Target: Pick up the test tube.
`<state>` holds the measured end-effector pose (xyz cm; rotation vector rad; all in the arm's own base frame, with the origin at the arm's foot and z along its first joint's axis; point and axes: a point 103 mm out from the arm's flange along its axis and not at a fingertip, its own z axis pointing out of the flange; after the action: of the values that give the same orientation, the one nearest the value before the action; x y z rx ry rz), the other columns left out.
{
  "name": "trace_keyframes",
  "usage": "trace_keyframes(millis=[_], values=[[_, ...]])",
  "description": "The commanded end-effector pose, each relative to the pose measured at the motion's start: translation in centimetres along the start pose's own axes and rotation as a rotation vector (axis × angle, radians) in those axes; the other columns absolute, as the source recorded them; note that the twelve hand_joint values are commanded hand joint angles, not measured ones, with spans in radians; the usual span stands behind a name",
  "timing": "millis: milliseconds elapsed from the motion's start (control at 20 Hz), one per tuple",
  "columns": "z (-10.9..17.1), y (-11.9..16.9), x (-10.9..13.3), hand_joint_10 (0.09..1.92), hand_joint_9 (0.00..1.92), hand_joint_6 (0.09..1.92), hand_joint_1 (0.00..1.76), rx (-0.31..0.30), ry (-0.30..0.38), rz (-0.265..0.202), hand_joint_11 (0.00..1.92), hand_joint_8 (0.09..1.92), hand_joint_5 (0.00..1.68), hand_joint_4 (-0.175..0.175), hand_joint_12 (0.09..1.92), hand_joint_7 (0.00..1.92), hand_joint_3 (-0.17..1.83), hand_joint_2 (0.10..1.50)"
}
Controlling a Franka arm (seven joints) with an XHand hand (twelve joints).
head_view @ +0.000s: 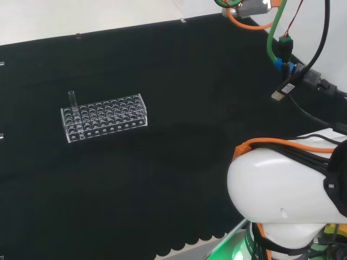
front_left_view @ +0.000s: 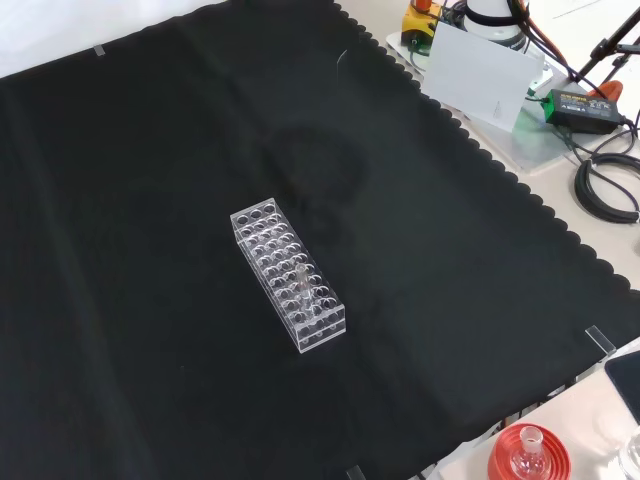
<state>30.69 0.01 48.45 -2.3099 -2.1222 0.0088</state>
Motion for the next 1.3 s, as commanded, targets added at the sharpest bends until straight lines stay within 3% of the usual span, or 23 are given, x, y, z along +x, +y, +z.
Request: trace_keyframes(millis=[50,150,650,1000,1300], values=[[-5.9,-5.9,-6.1,0.85,0.08,0.23,0.67,-0.116,-0.064,0.160,0.00,0.70,0.12,0.025,1.16,0.12,0.48,0.67],[-6.5,-6.4,-6.6,0.82,0.02,0.10,0.58,-0.128,-0.071,0.174,0.00,0.69,0.09,0.024,1.06,0.03,0.37,0.75],[-6.4,-5.1,-5.6,0.82,0.00,0.09,0.56,-0.120,-0.040,0.151,0.00,0.68,0.09,0.024,1.03,0.00,0.32,0.78],[-5.3,-2.9,-3.6,0.85,0.00,0.09,0.60,-0.080,-0.015,0.089,0.00,0.69,0.10,0.022,1.06,0.02,0.29,0.78],[-3.6,-0.2,-1.9,0.88,0.00,0.09,0.63,-0.033,0.074,0.057,0.00,0.69,0.11,0.019,1.09,0.03,0.27,0.79]])
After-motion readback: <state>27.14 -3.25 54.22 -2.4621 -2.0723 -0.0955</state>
